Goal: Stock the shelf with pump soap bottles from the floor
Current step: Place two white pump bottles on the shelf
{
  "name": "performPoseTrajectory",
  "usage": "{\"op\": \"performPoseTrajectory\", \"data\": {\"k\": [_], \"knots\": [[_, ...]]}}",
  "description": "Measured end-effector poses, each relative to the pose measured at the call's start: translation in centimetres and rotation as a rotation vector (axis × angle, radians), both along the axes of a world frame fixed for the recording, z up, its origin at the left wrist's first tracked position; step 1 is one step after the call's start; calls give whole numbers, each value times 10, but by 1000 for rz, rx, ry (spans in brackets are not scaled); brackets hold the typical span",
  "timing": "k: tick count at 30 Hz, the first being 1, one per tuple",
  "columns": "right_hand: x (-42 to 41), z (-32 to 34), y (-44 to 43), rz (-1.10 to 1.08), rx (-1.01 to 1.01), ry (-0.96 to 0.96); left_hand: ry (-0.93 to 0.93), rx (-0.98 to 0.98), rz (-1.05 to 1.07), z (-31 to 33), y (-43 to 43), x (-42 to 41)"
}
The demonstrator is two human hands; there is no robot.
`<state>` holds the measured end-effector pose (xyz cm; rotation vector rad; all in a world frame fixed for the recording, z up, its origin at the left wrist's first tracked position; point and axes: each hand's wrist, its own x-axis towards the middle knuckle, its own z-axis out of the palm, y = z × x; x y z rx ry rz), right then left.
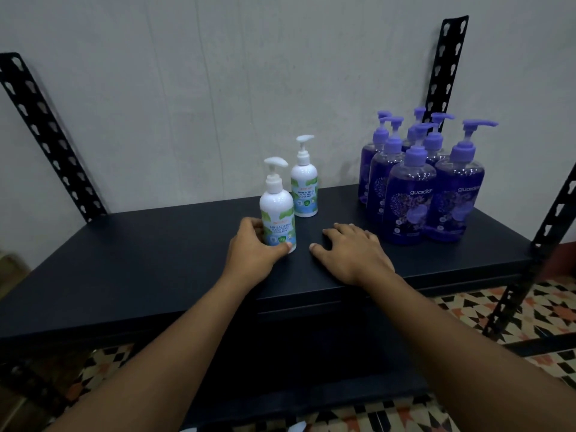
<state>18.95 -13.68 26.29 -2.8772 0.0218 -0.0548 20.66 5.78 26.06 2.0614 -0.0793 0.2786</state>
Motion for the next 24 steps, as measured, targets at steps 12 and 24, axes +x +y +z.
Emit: {"op": "performPoseTrajectory", "data": {"k": [12,24], "knots": [[2,0,3,11,4,-4,-41,81,122,0,-14,81],[2,-2,2,15,10,-10,-24,176,178,-3,-19,100]]}}
